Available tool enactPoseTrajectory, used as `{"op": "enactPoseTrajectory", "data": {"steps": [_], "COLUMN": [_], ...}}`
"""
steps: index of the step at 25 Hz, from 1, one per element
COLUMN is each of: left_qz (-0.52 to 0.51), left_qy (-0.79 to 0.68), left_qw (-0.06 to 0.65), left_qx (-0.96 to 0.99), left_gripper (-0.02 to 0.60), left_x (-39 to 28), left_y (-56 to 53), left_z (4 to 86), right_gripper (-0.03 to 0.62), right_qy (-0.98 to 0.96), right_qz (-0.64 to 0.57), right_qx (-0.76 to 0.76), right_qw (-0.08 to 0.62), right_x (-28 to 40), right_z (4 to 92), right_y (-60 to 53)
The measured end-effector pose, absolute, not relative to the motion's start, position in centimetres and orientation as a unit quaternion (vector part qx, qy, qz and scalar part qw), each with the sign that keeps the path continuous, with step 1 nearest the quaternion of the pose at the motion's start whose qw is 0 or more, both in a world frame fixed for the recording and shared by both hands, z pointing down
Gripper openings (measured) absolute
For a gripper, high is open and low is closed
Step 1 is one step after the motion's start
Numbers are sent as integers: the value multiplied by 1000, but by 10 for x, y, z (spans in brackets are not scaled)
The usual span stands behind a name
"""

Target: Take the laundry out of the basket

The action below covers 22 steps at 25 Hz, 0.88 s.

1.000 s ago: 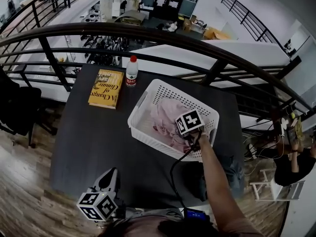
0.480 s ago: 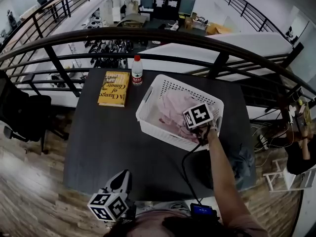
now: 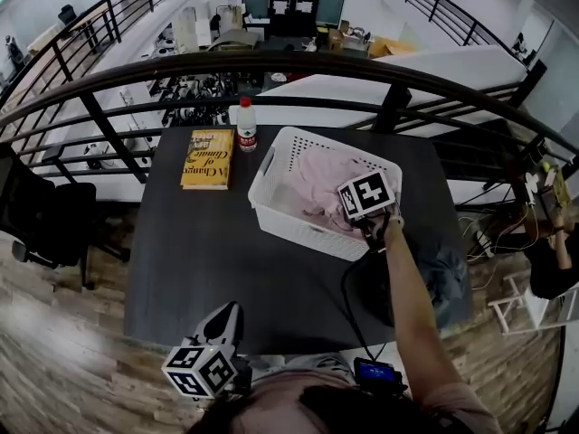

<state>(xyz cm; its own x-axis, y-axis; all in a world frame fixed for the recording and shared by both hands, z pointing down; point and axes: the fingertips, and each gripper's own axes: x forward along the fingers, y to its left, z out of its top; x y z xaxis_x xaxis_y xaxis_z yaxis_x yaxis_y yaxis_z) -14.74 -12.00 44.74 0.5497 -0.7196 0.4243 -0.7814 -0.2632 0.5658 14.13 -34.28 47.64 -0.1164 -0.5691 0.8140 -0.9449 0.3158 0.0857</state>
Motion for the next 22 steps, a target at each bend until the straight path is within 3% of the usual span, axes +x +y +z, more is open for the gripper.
{"op": "enactPoseTrajectory", "data": {"steps": [22], "left_qz": [4], "left_qy": [-478], "left_qw": [361], "left_qx": [800], "left_gripper": [-3], "left_x": [-190], "left_y": [-58], "left_z": [434], "right_gripper": [115], "right_qy": [-710], "right_qz": [151], "right_qx": [622], "right_qw": [295], "right_x": [132], "right_z": [354], "right_y": [-280]}}
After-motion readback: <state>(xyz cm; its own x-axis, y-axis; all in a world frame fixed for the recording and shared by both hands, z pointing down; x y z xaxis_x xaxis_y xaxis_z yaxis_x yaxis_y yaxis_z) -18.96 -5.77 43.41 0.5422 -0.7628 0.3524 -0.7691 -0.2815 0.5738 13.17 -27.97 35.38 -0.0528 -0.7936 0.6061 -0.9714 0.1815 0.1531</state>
